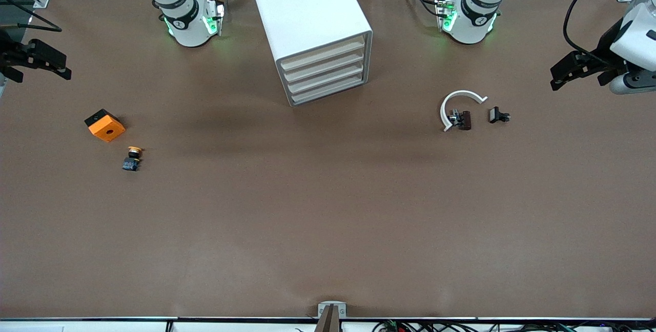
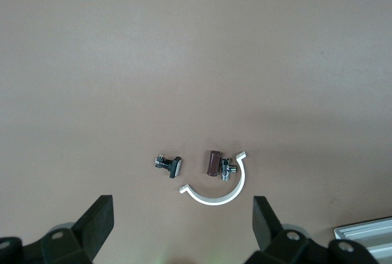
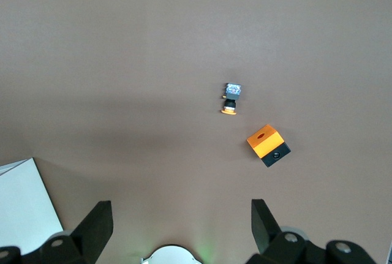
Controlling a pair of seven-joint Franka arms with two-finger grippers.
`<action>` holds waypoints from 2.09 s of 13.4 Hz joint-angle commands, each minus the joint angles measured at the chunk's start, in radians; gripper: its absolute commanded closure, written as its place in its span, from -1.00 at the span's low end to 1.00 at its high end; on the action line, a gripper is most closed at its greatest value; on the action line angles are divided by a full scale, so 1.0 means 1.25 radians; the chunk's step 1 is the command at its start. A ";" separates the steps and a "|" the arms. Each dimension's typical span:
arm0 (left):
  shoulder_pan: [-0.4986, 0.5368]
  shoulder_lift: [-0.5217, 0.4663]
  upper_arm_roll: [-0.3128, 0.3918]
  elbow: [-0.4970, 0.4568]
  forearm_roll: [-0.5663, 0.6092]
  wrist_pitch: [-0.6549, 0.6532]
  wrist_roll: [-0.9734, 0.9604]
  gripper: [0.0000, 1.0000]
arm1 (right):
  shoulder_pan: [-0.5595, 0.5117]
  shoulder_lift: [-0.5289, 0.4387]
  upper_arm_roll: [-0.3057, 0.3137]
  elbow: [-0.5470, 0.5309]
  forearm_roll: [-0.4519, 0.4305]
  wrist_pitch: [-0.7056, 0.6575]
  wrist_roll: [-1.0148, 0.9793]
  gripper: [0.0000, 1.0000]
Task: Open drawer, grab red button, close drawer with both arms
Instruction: 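Move the left gripper from rest toward the white drawer cabinet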
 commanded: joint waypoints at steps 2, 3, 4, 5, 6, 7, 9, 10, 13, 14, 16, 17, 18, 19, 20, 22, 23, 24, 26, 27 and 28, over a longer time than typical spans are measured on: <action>-0.001 0.021 0.004 0.028 -0.002 -0.021 0.012 -1.00 | 0.012 0.015 -0.013 0.030 0.002 -0.014 0.006 -1.00; -0.002 0.032 0.004 0.032 -0.005 -0.021 0.000 -1.00 | 0.012 0.015 -0.013 0.030 0.002 -0.013 0.007 -1.00; -0.003 0.053 0.004 0.054 -0.002 -0.021 -0.001 -1.00 | 0.012 0.015 -0.013 0.031 0.002 -0.012 0.006 -1.00; -0.004 0.076 0.004 0.064 -0.003 -0.021 0.000 -1.00 | 0.012 0.015 -0.011 0.031 0.002 -0.010 0.006 -1.00; -0.007 0.096 0.003 0.062 -0.001 -0.018 0.006 -1.00 | 0.012 0.015 -0.013 0.032 0.002 -0.009 0.006 -1.00; -0.012 0.125 0.002 0.061 0.000 -0.012 0.006 -1.00 | 0.012 0.015 -0.013 0.036 0.002 -0.009 0.006 -1.00; -0.015 0.183 -0.003 0.056 -0.001 0.029 -0.007 -1.00 | 0.013 0.015 -0.011 0.037 0.001 -0.009 0.006 -1.00; -0.013 0.220 -0.004 0.056 -0.009 0.044 -0.019 -1.00 | 0.012 0.015 -0.013 0.037 0.001 -0.009 0.006 -1.00; -0.016 0.303 -0.004 0.059 -0.045 0.069 -0.104 -1.00 | 0.011 0.019 -0.013 0.039 0.002 -0.009 0.006 -1.00; -0.015 0.335 -0.004 0.060 -0.101 0.069 -0.190 -1.00 | 0.010 0.019 -0.013 0.039 0.002 -0.009 0.006 -1.00; -0.017 0.389 -0.004 0.066 -0.169 0.069 -0.359 -1.00 | 0.006 0.020 -0.013 0.041 0.004 -0.009 0.006 -1.00; -0.019 0.413 -0.004 0.066 -0.176 0.069 -0.417 -1.00 | 0.006 0.020 -0.013 0.042 0.004 -0.008 0.006 -1.00; -0.030 0.440 -0.004 0.071 -0.195 0.072 -0.483 -1.00 | 0.006 0.020 -0.013 0.042 0.004 -0.009 0.006 -1.00; -0.038 0.468 -0.004 0.084 -0.219 0.091 -0.550 -1.00 | 0.006 0.020 -0.013 0.042 0.005 -0.009 0.006 -1.00; -0.048 0.495 -0.004 0.094 -0.239 0.109 -0.609 -1.00 | 0.006 0.020 -0.013 0.043 0.004 -0.009 0.006 -1.00; -0.082 0.557 -0.004 0.130 -0.284 0.129 -0.740 -1.00 | 0.006 0.020 -0.013 0.043 0.004 -0.009 0.007 -1.00; -0.109 0.601 -0.004 0.162 -0.312 0.137 -0.843 -1.00 | 0.006 0.020 -0.013 0.043 0.004 -0.009 0.006 -1.00; -0.135 0.633 -0.004 0.184 -0.325 0.146 -0.941 -1.00 | 0.007 0.020 -0.013 0.043 0.004 -0.009 0.006 -1.00; -0.179 0.661 -0.004 0.189 -0.366 0.161 -1.162 -1.00 | 0.007 0.020 -0.013 0.043 0.004 -0.009 0.007 -1.00; -0.180 0.667 -0.004 0.188 -0.413 0.161 -1.236 -1.00 | 0.007 0.020 -0.013 0.043 0.004 -0.009 0.006 -1.00; -0.195 0.668 -0.007 0.182 -0.448 0.155 -1.256 -1.00 | 0.007 0.020 -0.013 0.043 0.004 -0.009 0.006 -1.00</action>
